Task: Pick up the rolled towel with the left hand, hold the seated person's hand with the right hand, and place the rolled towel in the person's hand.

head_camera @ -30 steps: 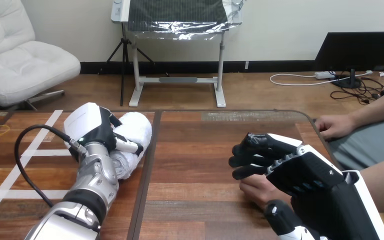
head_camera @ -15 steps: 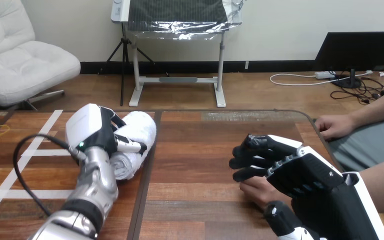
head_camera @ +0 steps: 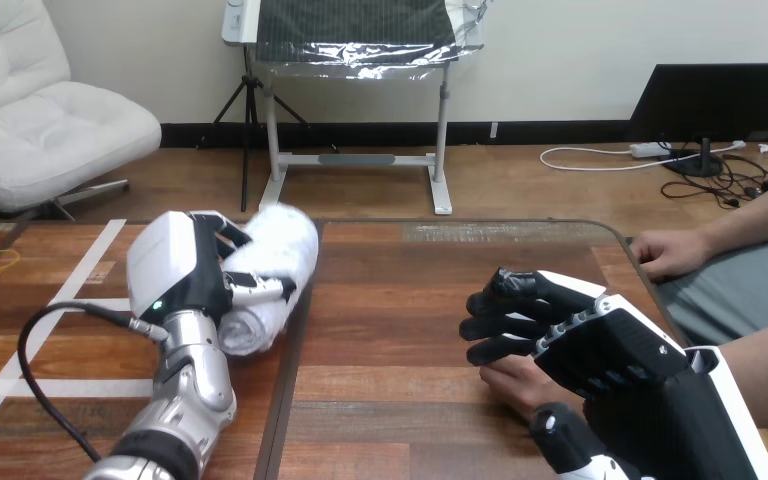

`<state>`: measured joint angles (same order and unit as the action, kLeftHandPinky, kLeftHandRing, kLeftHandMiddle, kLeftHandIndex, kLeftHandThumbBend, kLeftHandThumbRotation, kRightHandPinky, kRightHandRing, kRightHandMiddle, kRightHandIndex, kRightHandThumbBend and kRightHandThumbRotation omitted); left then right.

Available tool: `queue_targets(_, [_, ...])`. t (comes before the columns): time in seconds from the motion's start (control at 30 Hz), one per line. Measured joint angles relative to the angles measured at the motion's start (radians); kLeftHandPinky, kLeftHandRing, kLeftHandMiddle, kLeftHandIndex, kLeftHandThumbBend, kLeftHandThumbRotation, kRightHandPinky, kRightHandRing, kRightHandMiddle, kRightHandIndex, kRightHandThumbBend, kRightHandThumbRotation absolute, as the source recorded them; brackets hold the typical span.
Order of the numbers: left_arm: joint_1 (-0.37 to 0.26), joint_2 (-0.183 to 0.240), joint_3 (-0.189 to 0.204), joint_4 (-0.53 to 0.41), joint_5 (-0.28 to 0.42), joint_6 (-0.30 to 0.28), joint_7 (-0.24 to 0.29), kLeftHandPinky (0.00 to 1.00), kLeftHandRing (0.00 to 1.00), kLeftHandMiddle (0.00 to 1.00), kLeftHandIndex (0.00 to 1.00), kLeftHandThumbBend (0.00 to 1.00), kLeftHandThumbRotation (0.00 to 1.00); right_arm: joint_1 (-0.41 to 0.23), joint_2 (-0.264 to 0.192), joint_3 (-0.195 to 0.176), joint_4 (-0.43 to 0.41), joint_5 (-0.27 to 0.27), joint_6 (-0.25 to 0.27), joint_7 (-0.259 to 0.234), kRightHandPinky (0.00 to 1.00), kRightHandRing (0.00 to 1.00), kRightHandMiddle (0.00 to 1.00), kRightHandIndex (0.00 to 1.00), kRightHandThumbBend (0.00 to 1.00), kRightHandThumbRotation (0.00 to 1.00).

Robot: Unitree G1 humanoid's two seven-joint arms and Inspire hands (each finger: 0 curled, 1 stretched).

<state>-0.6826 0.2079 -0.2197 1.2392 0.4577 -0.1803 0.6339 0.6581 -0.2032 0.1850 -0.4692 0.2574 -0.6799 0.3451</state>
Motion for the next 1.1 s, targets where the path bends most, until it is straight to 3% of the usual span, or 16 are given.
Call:
queue_targets(0.5, [0.083, 0.004, 0.044, -0.185, -0.025, -0.018, 0.015, 0.31, 0.37, 0.43, 0.45, 0.68, 0.0, 0.001, -0.001, -0.002, 0.0, 0.009, 0.004, 0.003, 0.61, 0.69, 0.73, 0.75, 0.54, 0.44])
queue_targets(1.1, [0.188, 0.005, 0.074, -0.388, -0.037, -0.02, -0.009, 0.3, 0.35, 0.42, 0.44, 0.68, 0.0, -0.004, 0.0, -0.004, 0.0, 0.008, 0.004, 0.008, 0.6, 0.68, 0.73, 0.74, 0.55, 0.45])
